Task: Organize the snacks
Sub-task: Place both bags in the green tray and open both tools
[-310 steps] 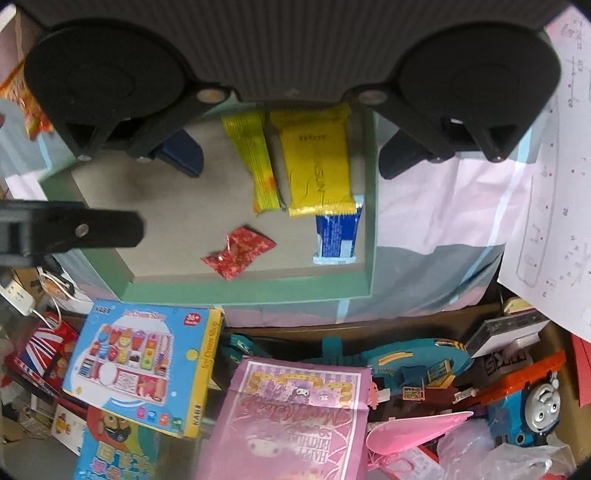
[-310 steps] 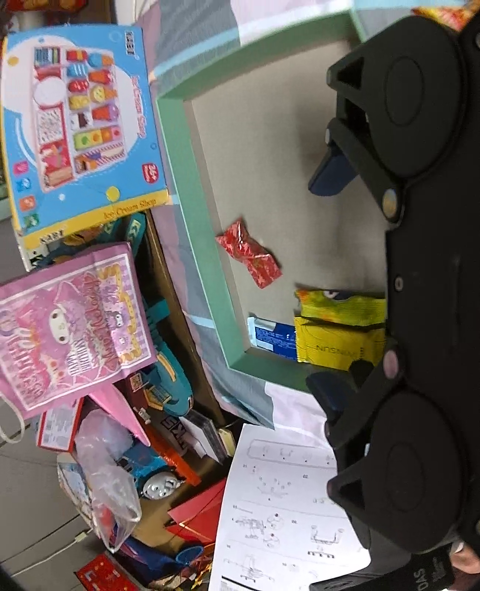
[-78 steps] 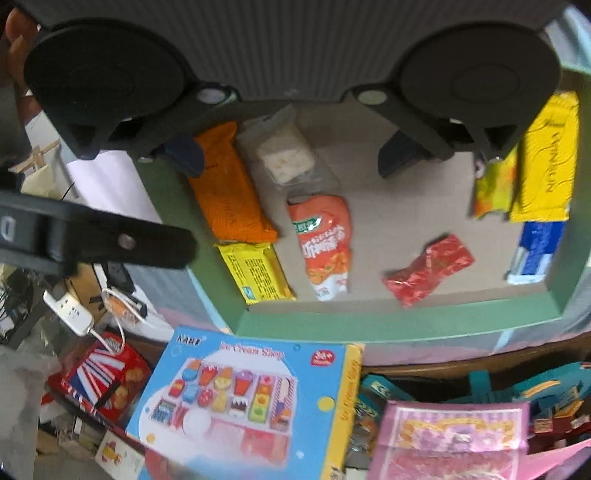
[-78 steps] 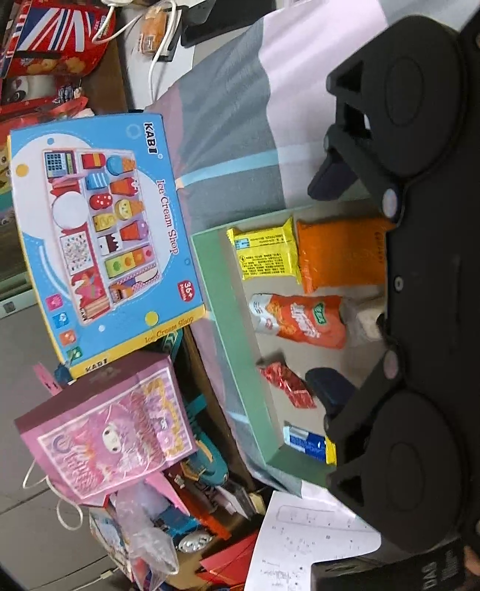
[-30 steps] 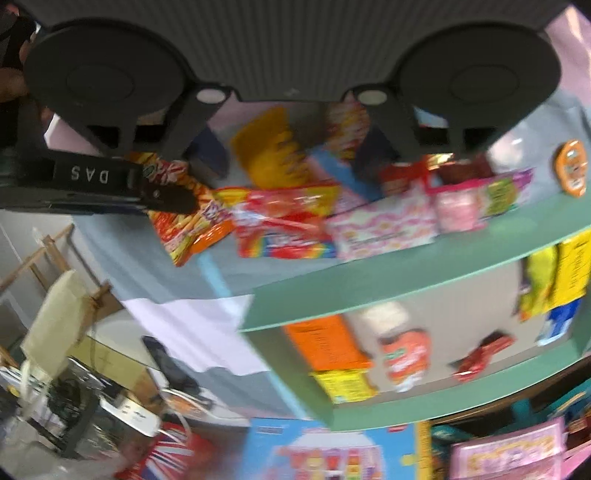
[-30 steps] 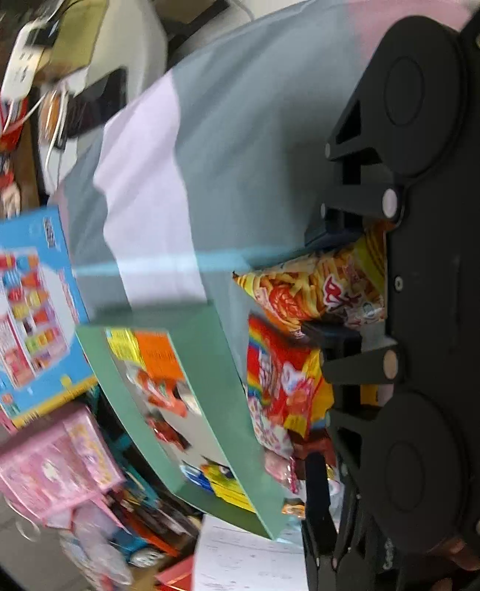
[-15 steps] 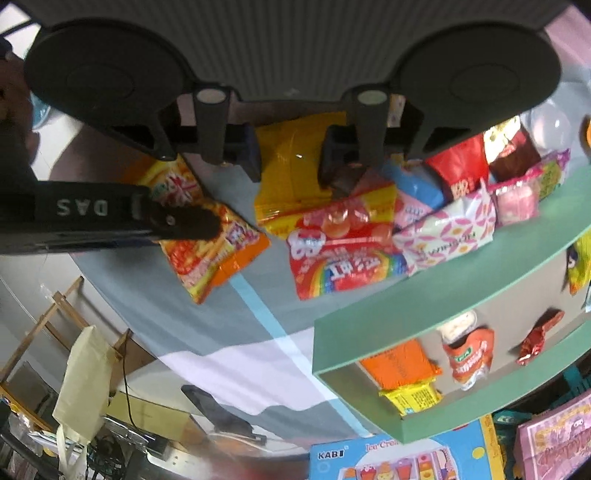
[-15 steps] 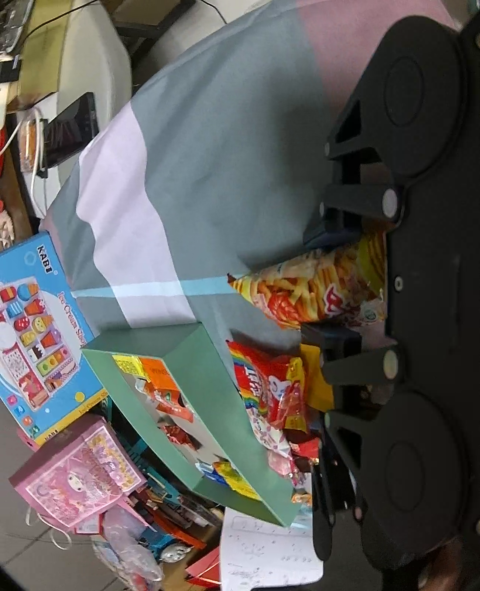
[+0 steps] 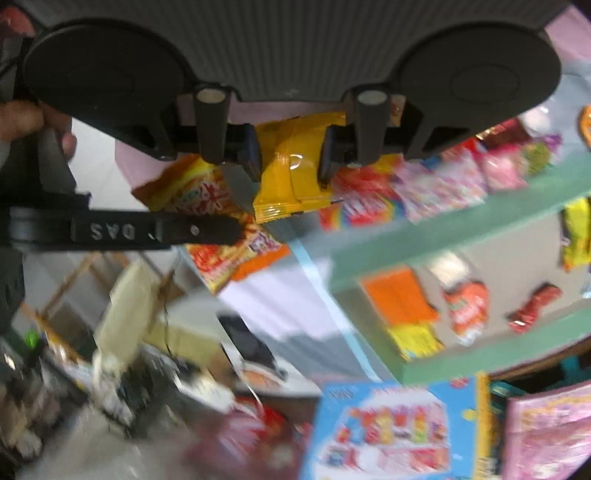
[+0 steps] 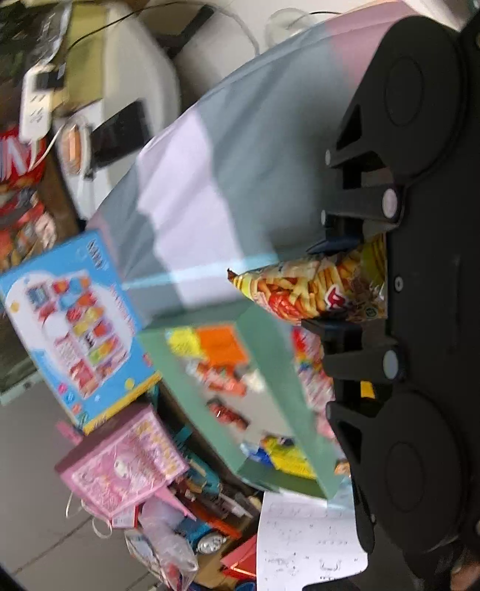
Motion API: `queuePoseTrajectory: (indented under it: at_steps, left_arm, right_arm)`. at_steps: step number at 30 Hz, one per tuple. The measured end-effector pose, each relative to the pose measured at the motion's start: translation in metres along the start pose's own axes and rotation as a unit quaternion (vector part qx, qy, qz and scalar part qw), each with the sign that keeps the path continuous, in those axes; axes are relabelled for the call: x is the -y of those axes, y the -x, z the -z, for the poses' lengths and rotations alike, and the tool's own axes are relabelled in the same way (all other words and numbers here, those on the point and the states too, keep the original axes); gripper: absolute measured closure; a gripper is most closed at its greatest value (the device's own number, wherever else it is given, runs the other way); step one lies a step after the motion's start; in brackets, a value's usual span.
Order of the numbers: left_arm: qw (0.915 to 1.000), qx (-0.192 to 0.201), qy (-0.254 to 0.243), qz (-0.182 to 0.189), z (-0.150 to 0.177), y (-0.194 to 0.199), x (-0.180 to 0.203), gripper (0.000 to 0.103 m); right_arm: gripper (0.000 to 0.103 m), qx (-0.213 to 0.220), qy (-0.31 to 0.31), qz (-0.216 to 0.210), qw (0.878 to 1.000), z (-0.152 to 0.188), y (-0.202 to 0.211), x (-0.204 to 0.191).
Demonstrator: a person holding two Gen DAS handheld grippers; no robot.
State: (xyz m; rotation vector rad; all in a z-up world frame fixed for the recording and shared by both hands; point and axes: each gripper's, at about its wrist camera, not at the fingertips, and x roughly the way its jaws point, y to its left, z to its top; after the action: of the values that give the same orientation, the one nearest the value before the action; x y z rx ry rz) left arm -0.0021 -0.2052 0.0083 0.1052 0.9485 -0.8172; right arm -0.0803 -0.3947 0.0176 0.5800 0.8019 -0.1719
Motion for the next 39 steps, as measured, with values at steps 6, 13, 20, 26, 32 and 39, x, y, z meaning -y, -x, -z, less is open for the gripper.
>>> queuePoseTrajectory:
  at_steps: [6, 13, 20, 26, 32, 39]
  left_arm:
    - [0.9965, 0.043, 0.049, -0.052, -0.023, 0.023, -0.07, 0.071]
    - [0.9879, 0.048, 0.097, -0.112, -0.043, 0.023, -0.151, 0.071]
    - [0.9851, 0.03, 0.118, -0.122, -0.05, -0.007, -0.183, 0.07]
    - [0.9775, 0.034, 0.12, -0.17, -0.044, -0.016, -0.184, 0.001]
    - [0.9767, 0.027, 0.138, -0.162, -0.038, -0.013, -0.184, 0.0]
    - [0.9771, 0.034, 0.137, -0.16, -0.03, 0.005, -0.17, 0.0]
  right_arm:
    - [0.068, 0.003, 0.025, -0.041, 0.999, -0.037, -0.028, -0.061]
    - [0.068, -0.024, 0.055, -0.066, 0.996, -0.065, -0.098, -0.13]
    - [0.068, -0.054, 0.078, -0.057, 0.994, -0.071, -0.153, -0.162]
    - [0.005, -0.058, 0.067, -0.055, 0.995, -0.075, -0.171, -0.16]
    - [0.0, -0.039, 0.064, -0.046, 0.996, -0.077, -0.152, -0.147]
    - [0.0, -0.027, 0.082, -0.038, 0.996, -0.068, -0.121, -0.139]
